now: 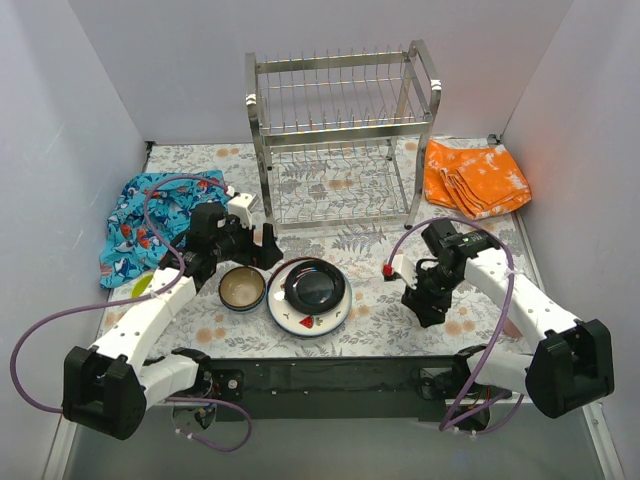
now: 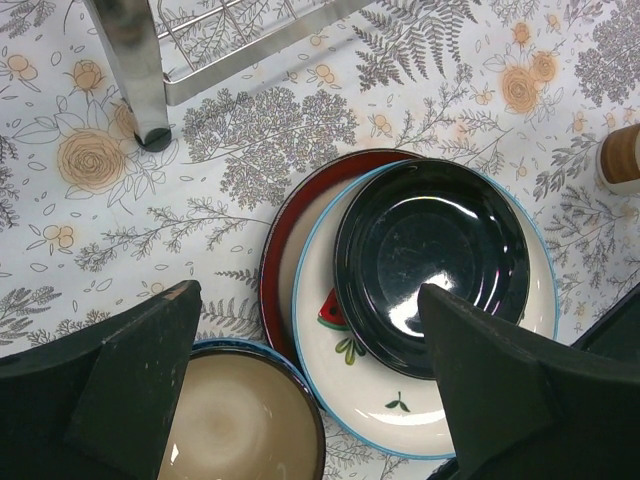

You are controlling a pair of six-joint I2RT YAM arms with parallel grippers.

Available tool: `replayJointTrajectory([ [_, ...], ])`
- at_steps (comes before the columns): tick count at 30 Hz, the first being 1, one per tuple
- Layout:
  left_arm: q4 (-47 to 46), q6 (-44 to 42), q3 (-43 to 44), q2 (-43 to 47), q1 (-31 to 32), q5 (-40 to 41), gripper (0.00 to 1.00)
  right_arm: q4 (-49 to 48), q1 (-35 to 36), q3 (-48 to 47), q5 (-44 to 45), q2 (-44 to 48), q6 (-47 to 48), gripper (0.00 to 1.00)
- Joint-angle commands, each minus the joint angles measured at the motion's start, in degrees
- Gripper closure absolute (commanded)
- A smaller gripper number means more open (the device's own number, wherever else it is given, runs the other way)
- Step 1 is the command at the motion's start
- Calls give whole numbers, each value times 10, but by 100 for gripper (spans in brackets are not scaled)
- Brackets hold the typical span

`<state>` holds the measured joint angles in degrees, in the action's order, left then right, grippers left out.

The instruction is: Load the mixed dishes into the dish rack

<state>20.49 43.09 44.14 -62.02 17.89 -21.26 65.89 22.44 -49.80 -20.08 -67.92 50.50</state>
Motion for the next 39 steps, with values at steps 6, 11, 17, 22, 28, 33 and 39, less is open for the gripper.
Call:
replayJointTrajectory([
  [6,-8,36,31,-6,5,-19,13,-80,9,30,64,0,-30,78],
  [11,-16,75,36,-11,16,-64,14,-61,9,1,67,21,-52,99],
  [17,-98,151,32,-20,53,-188,5,-86,9,-135,0,56,-129,99],
  [22,-190,289,41,-68,65,-292,2,-200,28,-134,41,126,-192,99],
  [28,-287,400,59,-115,67,-315,2,-347,45,-4,119,232,-175,99],
  [33,-283,481,89,-164,67,-290,2,-540,83,123,173,304,-112,99],
  [39,-286,562,95,-213,87,-224,2,-703,153,234,191,339,-32,99],
])
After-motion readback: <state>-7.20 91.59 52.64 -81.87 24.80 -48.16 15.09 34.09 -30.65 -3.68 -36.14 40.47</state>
